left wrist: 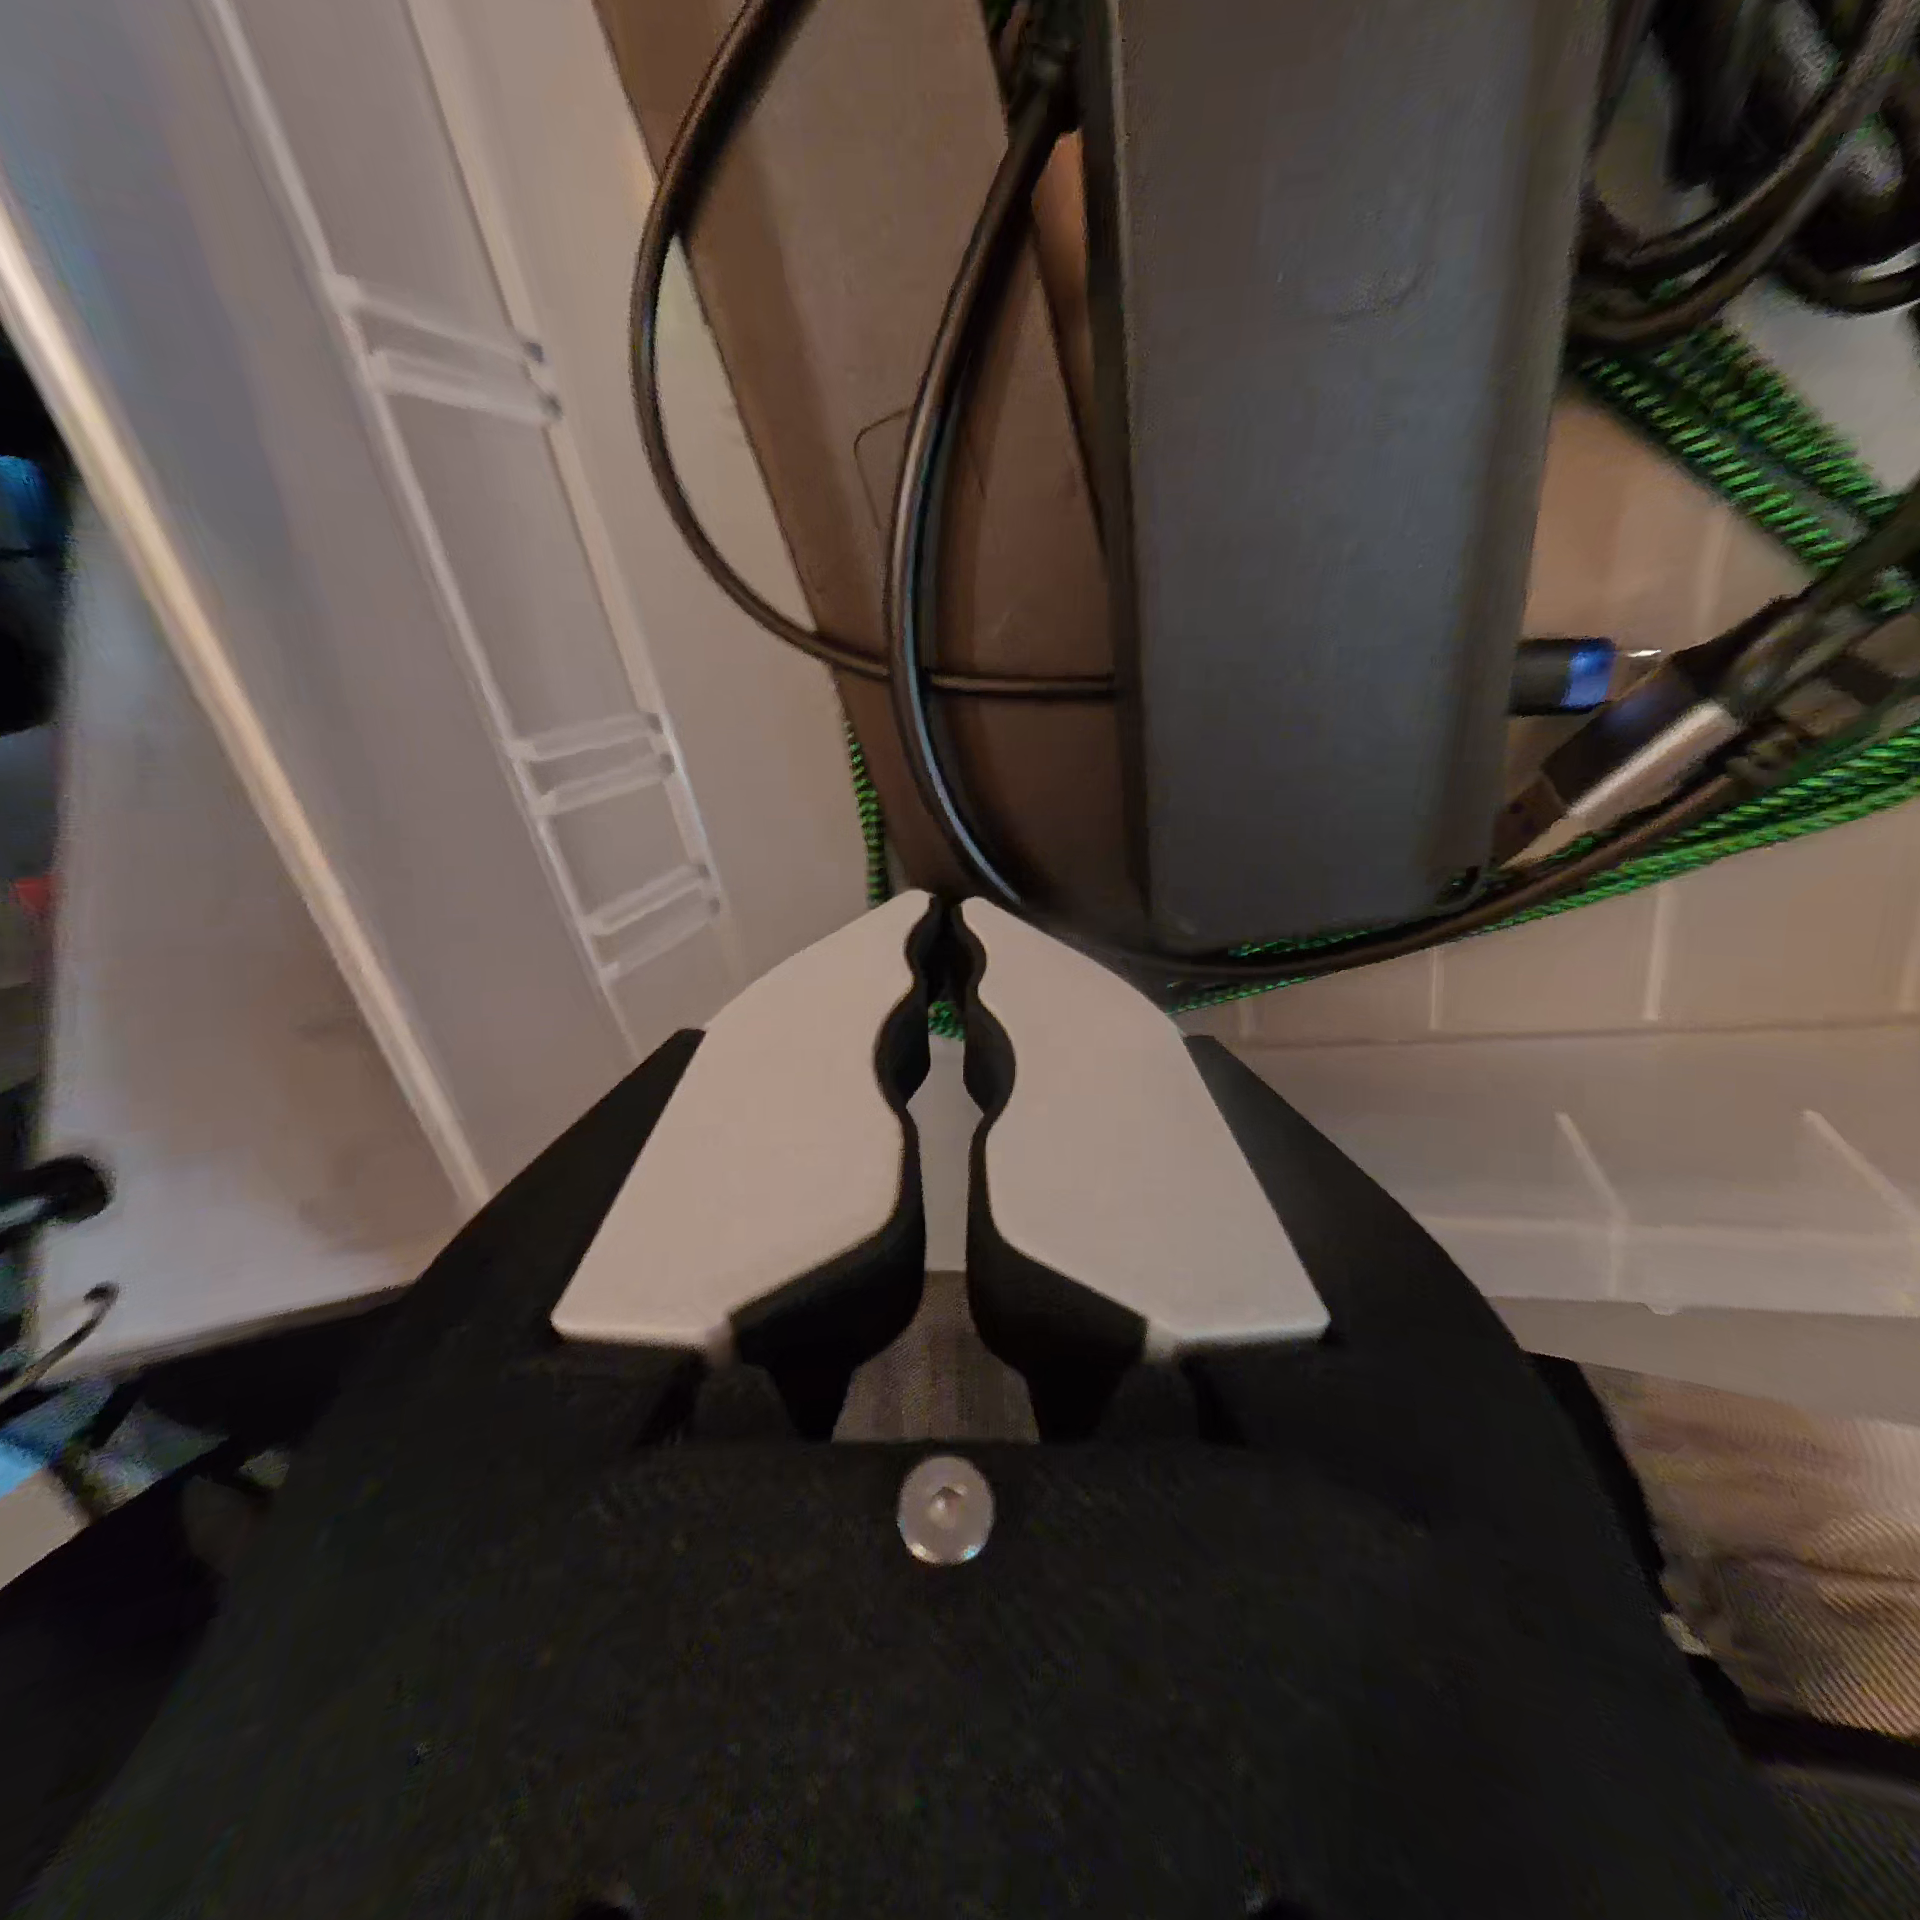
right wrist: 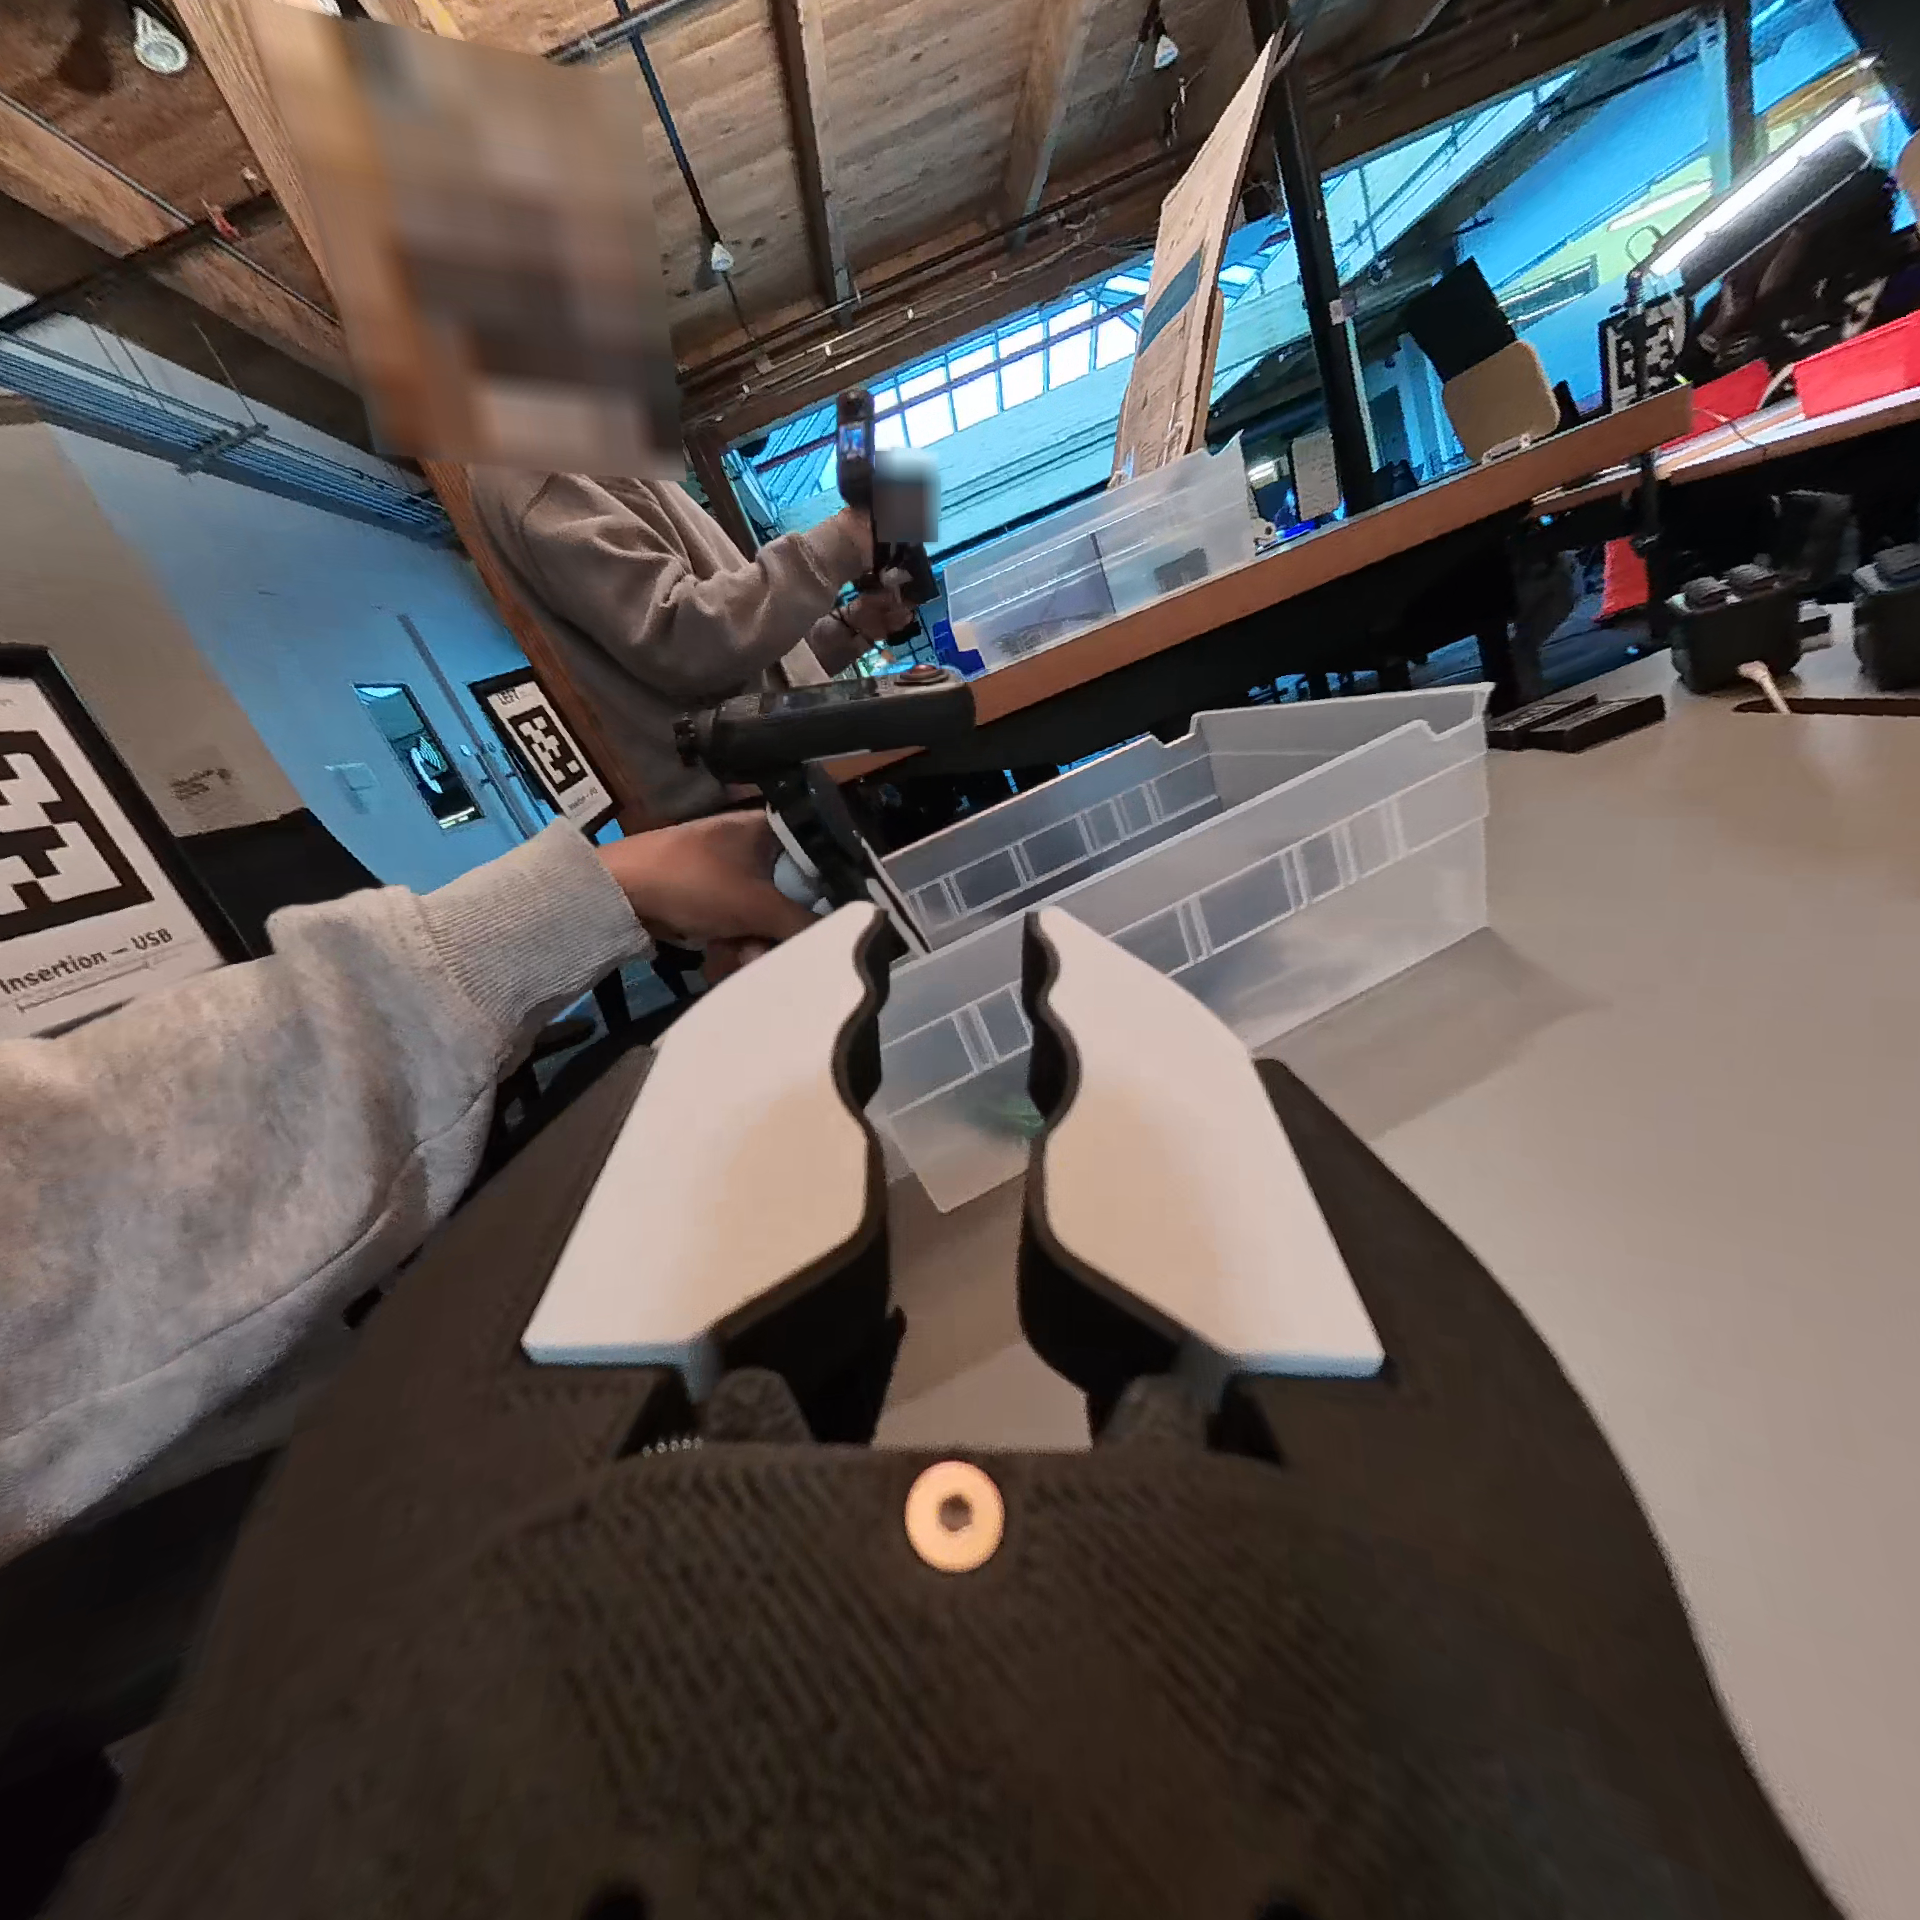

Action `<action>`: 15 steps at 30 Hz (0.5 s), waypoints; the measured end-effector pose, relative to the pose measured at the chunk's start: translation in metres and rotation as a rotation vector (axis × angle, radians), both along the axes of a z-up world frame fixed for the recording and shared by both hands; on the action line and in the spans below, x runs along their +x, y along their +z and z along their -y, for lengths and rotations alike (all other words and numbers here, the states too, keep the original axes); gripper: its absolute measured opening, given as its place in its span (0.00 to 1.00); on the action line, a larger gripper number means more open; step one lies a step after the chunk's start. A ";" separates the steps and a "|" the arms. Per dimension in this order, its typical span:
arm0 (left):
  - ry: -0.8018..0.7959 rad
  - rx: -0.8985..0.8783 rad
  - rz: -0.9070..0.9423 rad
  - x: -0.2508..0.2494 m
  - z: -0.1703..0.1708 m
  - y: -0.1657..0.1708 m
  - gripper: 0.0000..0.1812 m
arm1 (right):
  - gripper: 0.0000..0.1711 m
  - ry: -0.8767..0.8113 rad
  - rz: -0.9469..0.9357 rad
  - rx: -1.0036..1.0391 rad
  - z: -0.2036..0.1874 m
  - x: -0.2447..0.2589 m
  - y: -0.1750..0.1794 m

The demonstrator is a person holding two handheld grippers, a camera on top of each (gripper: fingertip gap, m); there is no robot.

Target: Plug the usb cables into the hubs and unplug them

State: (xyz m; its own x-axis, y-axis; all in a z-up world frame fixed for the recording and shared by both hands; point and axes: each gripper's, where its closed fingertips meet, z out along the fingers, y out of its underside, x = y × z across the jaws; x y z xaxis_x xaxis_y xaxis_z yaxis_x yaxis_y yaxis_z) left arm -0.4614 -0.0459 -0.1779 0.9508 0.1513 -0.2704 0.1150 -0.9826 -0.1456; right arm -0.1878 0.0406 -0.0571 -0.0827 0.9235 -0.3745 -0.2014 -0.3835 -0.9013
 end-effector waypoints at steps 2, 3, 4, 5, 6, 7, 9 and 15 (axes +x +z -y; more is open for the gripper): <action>0.003 0.004 0.065 0.003 -0.002 0.000 0.02 | 0.14 -0.003 -0.002 -0.009 -0.002 0.001 0.000; -0.001 -0.002 0.073 0.001 -0.003 0.000 0.03 | 0.14 -0.007 -0.002 -0.014 -0.004 0.001 0.000; -0.008 -0.006 0.083 0.001 -0.004 0.000 0.04 | 0.14 -0.010 -0.003 -0.021 -0.005 0.002 0.000; -0.014 0.002 0.103 0.002 -0.006 0.000 0.06 | 0.14 -0.011 -0.004 -0.029 -0.006 0.002 0.000; -0.022 0.011 0.114 0.003 -0.009 0.000 0.07 | 0.14 -0.012 -0.004 -0.038 -0.008 0.002 -0.001; -0.028 0.019 0.127 0.004 -0.011 0.000 0.09 | 0.14 -0.013 -0.002 -0.046 -0.009 0.002 -0.001; -0.028 0.033 0.153 0.006 -0.014 0.000 0.11 | 0.14 -0.018 -0.001 -0.058 -0.012 0.003 -0.002; 0.005 0.143 0.345 0.021 -0.024 -0.005 0.23 | 0.14 -0.027 0.021 -0.081 -0.017 0.001 -0.009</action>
State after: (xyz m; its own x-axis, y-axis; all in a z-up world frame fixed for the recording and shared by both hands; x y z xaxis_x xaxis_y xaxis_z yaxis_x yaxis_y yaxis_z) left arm -0.4401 -0.0223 -0.1833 0.9814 0.1692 0.0904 0.1860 -0.9544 -0.2334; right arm -0.1869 0.0578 -0.0660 -0.0497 0.8919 -0.4494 -0.1944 -0.4500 -0.8716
